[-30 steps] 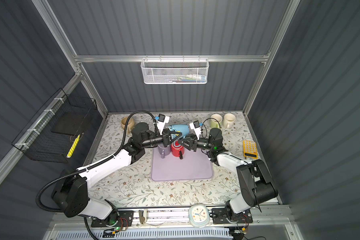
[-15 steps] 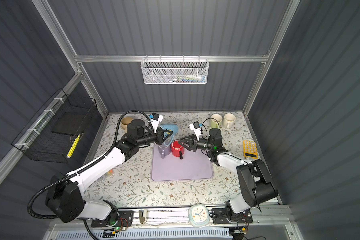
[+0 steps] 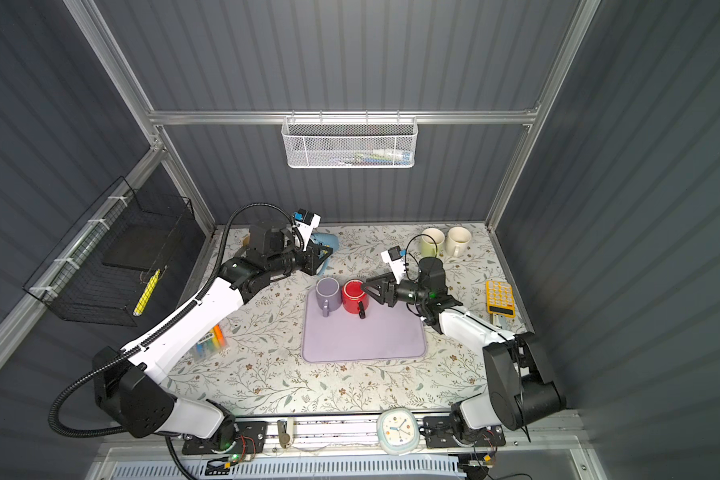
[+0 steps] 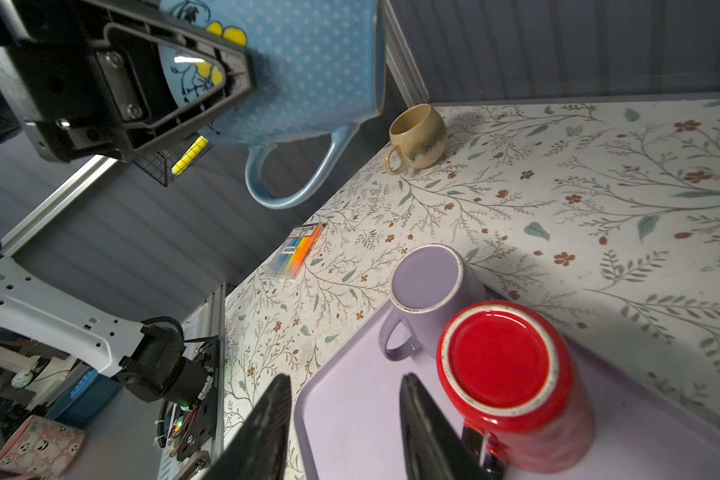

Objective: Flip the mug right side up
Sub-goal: 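Carry the blue mug beside the beige mug with left gripper while right withdraws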

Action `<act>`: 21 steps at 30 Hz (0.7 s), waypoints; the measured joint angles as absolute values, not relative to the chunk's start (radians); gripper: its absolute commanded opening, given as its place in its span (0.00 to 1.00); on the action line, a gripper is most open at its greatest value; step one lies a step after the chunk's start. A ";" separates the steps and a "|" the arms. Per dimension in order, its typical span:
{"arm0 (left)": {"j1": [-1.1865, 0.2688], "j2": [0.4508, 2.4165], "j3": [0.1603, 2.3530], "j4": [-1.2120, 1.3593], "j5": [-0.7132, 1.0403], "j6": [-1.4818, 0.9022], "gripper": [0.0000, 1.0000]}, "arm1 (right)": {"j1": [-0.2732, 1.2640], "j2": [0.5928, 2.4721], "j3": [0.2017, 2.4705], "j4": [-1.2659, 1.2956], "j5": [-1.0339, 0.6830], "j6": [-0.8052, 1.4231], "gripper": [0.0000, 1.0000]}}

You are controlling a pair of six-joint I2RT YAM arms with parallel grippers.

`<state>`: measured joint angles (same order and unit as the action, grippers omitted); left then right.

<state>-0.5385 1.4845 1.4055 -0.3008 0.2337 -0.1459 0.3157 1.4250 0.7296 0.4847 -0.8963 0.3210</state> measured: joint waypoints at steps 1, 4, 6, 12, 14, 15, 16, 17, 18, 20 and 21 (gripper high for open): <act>-0.531 1.500 1.431 -0.323 0.222 -0.136 0.00 | 0.316 1.417 0.731 0.458 -0.880 0.306 0.44; -0.507 1.545 1.492 -0.377 0.193 -0.115 0.00 | 0.316 1.399 0.739 0.375 -0.821 0.263 0.44; -0.491 1.583 1.534 -0.418 0.183 -0.103 0.00 | 0.316 1.392 0.747 0.325 -0.779 0.244 0.43; -0.454 1.704 1.655 -0.532 0.175 -0.077 0.00 | 0.316 1.354 0.754 0.205 -0.651 0.200 0.44; -0.439 1.742 1.693 -0.563 0.174 -0.070 0.00 | 0.316 1.340 0.754 0.179 -0.615 0.190 0.44; -0.433 1.763 1.717 -0.583 0.174 -0.066 0.00 | 0.316 1.333 0.754 0.166 -0.598 0.183 0.44; -0.426 1.786 1.744 -0.605 0.175 -0.062 0.00 | 0.316 1.328 0.754 0.154 -0.583 0.177 0.44; -0.419 1.808 1.771 -0.624 0.175 -0.058 0.00 | 0.316 1.325 0.754 0.146 -0.574 0.174 0.44; -0.410 1.835 1.807 -0.647 0.175 -0.053 0.00 | 0.316 1.323 0.754 0.139 -0.566 0.173 0.44; -0.393 1.886 1.878 -0.686 0.175 -0.043 0.00 | 0.316 1.323 0.754 0.130 -0.554 0.172 0.44; -0.387 1.914 1.918 -0.705 0.175 -0.036 0.00 | 0.316 1.323 0.754 0.126 -0.551 0.173 0.44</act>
<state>-0.3874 1.9141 1.9179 -0.7048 0.1745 -0.0357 0.3157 1.3228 0.7544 0.1265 -0.5514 0.1726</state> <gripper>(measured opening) 0.118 0.443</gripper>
